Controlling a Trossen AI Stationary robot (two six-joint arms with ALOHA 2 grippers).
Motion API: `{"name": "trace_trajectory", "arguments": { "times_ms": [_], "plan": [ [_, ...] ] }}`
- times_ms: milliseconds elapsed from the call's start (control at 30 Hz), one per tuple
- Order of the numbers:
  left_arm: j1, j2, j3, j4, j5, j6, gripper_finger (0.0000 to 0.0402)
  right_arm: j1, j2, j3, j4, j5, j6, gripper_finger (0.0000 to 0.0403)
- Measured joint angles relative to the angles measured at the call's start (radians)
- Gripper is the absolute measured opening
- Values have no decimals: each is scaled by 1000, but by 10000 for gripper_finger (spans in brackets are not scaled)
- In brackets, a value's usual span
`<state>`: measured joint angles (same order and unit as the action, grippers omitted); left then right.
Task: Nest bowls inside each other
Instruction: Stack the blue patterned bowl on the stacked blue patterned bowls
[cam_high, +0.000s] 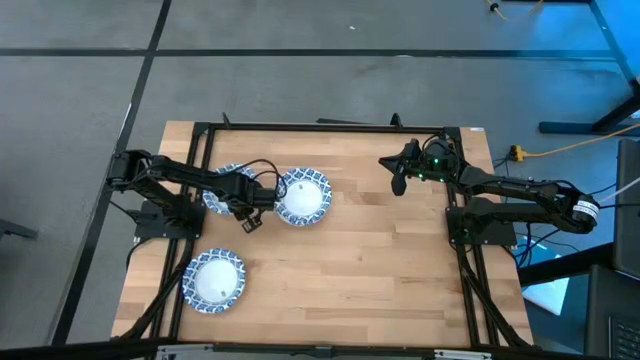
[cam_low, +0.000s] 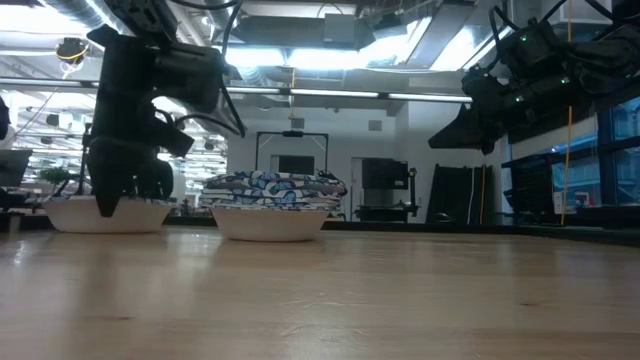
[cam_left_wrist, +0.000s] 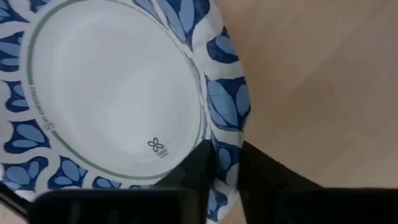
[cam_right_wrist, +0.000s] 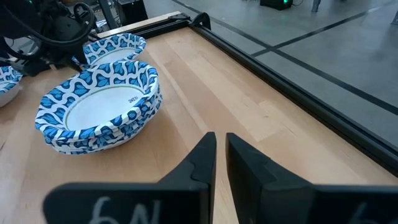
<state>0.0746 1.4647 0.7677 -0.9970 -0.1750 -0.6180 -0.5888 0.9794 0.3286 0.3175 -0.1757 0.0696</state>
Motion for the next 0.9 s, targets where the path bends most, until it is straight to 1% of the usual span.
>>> {"name": "trace_trajectory", "arguments": {
  "times_ms": [167,300,500,667,733,833,900],
  "plan": [
    [5,-6,0,-5,-32,24,9,0,0,0,0,0,0,38],
    [30,-38,14,-28,-28,28,6,0,0,0,1,0,0,38],
    [66,-161,78,-48,-37,51,2,0,0,0,4,1,0,38],
    [59,-251,183,-29,-38,92,1,0,0,0,7,20,-2,38],
    [28,-256,243,5,-42,111,1,0,0,0,7,29,-1,38],
    [-35,-245,331,60,-91,187,1,0,0,0,7,35,-1,38],
    [-56,-224,381,75,-110,210,1,0,0,0,7,35,0,38]
  ]
}}
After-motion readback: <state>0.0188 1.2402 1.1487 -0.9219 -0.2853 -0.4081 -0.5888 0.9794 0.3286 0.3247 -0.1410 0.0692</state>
